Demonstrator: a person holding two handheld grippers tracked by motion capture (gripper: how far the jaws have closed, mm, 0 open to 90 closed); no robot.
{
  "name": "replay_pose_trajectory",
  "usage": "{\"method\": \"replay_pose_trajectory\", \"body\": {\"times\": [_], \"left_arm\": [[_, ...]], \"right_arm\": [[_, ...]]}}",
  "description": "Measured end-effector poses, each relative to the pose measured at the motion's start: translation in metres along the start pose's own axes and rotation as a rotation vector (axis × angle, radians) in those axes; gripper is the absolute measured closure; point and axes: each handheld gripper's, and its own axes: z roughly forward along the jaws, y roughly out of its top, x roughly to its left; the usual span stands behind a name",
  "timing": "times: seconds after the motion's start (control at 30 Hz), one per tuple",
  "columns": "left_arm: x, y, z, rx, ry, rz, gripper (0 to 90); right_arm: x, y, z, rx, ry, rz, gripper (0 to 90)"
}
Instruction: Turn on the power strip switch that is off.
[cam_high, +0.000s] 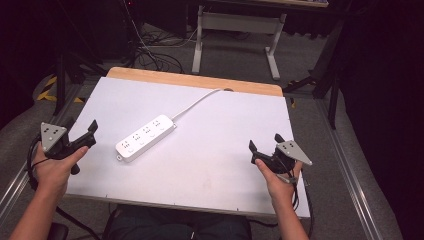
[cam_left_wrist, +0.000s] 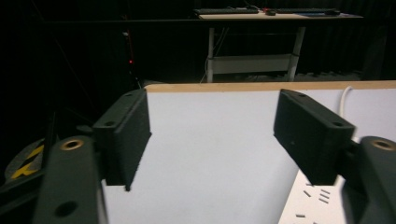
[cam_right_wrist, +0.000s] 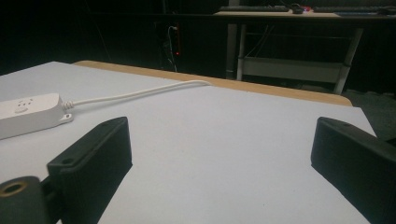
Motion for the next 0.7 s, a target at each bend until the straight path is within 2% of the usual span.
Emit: {"method": "replay_pose_trajectory", "body": {"times": [0.1, 0.17, 0.4, 0.7], "left_arm": [[-0.0005, 0.0002, -0.0004, -0.004, -0.006, 0.006, 42.1], [-0.0007, 0.0005, -0.001, -0.004, -0.017, 0.004, 45.6], [-0.0005, 0.0015, -0.0026, -0.028, -0.014, 0.018, 60.0], [0.0022, 0.0019, -0.0031, -0.021, -0.009, 0.014, 80.2]], "right_arm": [[-0.0002, -0.0001, 0.0, -0.001, 0.0, 0.001, 5.6], [-0.0003, 0.0, -0.0001, -0.002, 0.0, 0.001, 5.8], [-0.0013, 0.0004, -0.0009, -0.004, -0.001, 0.008, 6.0], [-0.001, 0.0002, -0.0007, -0.003, 0.002, 0.009, 6.3]]}}
